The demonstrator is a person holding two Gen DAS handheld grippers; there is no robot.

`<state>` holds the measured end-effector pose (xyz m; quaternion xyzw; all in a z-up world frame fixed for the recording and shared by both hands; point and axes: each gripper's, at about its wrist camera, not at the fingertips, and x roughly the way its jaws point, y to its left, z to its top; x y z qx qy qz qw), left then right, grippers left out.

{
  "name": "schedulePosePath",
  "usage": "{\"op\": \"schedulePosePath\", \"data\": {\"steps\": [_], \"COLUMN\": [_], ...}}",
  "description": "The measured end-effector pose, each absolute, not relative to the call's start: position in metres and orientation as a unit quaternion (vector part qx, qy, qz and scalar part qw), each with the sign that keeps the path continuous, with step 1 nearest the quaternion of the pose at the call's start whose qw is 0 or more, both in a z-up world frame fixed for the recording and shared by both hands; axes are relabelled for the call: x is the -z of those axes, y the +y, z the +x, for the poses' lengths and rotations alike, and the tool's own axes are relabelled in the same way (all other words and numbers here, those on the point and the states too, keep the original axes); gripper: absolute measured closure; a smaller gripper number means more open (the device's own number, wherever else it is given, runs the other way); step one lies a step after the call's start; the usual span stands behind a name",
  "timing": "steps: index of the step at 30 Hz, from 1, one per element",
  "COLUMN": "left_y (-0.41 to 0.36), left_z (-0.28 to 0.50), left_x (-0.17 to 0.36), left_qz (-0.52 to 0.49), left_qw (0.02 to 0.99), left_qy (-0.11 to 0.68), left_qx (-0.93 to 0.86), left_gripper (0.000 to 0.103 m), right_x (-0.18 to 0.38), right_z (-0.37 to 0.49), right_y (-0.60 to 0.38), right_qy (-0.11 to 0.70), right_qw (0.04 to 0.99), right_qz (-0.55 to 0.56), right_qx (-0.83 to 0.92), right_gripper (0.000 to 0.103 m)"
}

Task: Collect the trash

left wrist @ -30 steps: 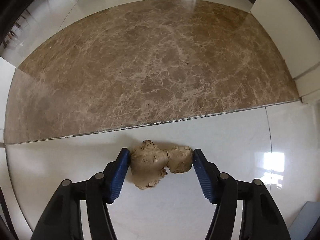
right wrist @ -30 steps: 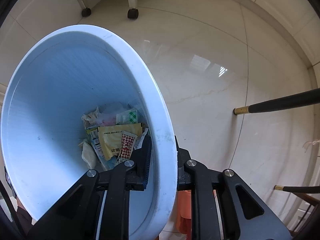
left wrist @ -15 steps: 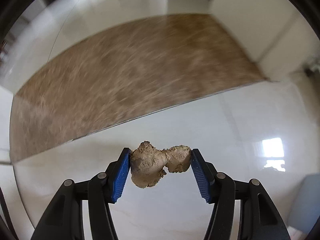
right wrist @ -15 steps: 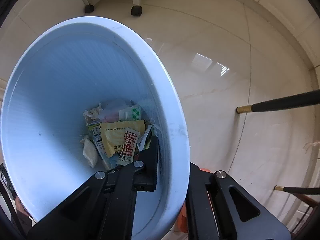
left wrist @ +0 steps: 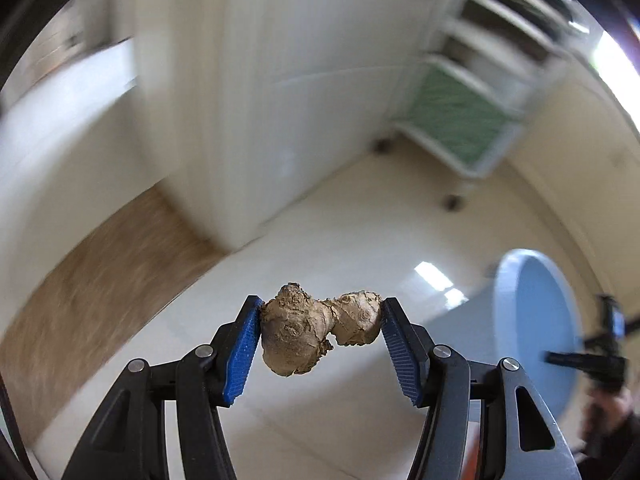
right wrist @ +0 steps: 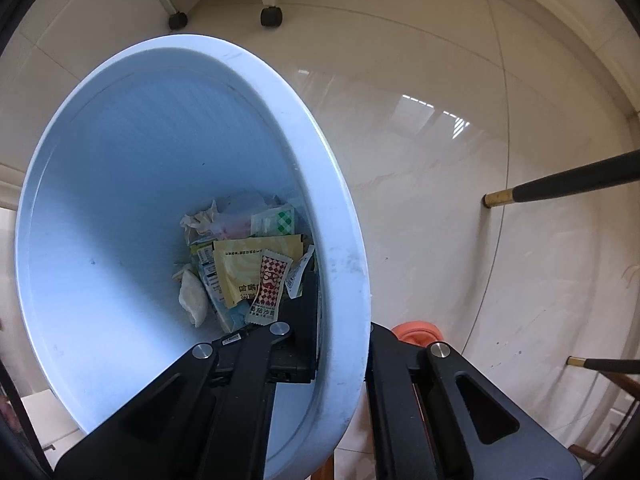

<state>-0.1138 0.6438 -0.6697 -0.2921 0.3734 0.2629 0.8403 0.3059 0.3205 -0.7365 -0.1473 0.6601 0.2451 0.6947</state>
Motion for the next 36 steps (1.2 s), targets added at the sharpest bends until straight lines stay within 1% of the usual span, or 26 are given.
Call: {"op": "schedulePosePath", "data": {"steps": [4,6,10,12,14,15,16,17,19,21,22,23,24,25,27,30,34,36], "left_y": [0.601,0.579,0.541,0.533,0.529,0.528,0.527,0.520,0.514,0.509,0.509,0.505,0.503,0.503,0.495,0.484,0.456,0.439], "left_z": [-0.054,-0.025,0.030,0.049,0.071,0.080,0.086,0.094,0.101,0.109,0.113,0.117,0.115,0.112,0.109,0.102,0.093,0.080], "left_x": [0.635,0.630,0.634,0.641,0.646,0.640,0.645,0.637,0.631,0.620,0.610,0.594,0.589,0.581,0.545,0.509,0.458,0.423], "left_qz": [-0.256,-0.228,-0.207,-0.207,-0.207,-0.205,-0.203,-0.201,-0.196,-0.181,-0.176,-0.171,-0.168,-0.164,-0.152,-0.155,-0.155,-0.153], "left_qw": [0.873,0.883,0.883,0.877,0.865,0.857,0.850,0.848,0.847,0.847,0.844,0.843,0.843,0.844,0.846,0.851,0.861,0.871], "left_qy": [0.380,0.390,0.418,0.431,0.455,0.471,0.484,0.488,0.492,0.497,0.504,0.506,0.508,0.506,0.507,0.496,0.475,0.455], "left_qx": [-0.168,-0.129,-0.060,-0.046,-0.038,-0.037,-0.041,-0.044,-0.043,-0.048,-0.057,-0.058,-0.060,-0.063,-0.074,-0.078,-0.096,-0.106], "left_gripper": [0.047,0.047,0.047,0.045,0.034,0.031,0.030,0.030,0.030,0.028,0.026,0.024,0.024,0.024,0.024,0.024,0.024,0.024], "right_x": [0.736,0.737,0.737,0.737,0.738,0.738,0.739,0.739,0.739,0.740,0.739,0.737,0.734,0.728,0.711,0.686,0.625,0.580], "right_z": [0.303,0.302,0.301,0.299,0.300,0.299,0.300,0.300,0.298,0.296,0.296,0.295,0.297,0.301,0.312,0.322,0.320,0.317], "right_y": [0.317,0.314,0.309,0.305,0.302,0.302,0.300,0.299,0.298,0.294,0.292,0.290,0.287,0.283,0.274,0.265,0.258,0.259], "right_qy": [0.666,0.668,0.675,0.677,0.681,0.684,0.686,0.690,0.699,0.708,0.713,0.718,0.718,0.714,0.703,0.700,0.668,0.641], "right_qw": [0.691,0.690,0.684,0.681,0.676,0.674,0.672,0.669,0.661,0.652,0.648,0.643,0.644,0.651,0.664,0.669,0.696,0.714], "right_qz": [-0.140,-0.134,-0.124,-0.119,-0.114,-0.111,-0.107,-0.104,-0.105,-0.103,-0.100,-0.096,-0.090,-0.083,-0.047,-0.029,-0.031,-0.040], "right_qx": [-0.246,-0.245,-0.249,-0.253,-0.257,-0.257,-0.257,-0.256,-0.253,-0.251,-0.249,-0.250,-0.250,-0.245,-0.251,-0.248,-0.263,-0.278], "right_gripper": [0.098,0.097,0.096,0.095,0.095,0.095,0.094,0.092,0.086,0.083,0.073,0.056,0.007,0.003,0.001,0.001,0.001,0.001]}}
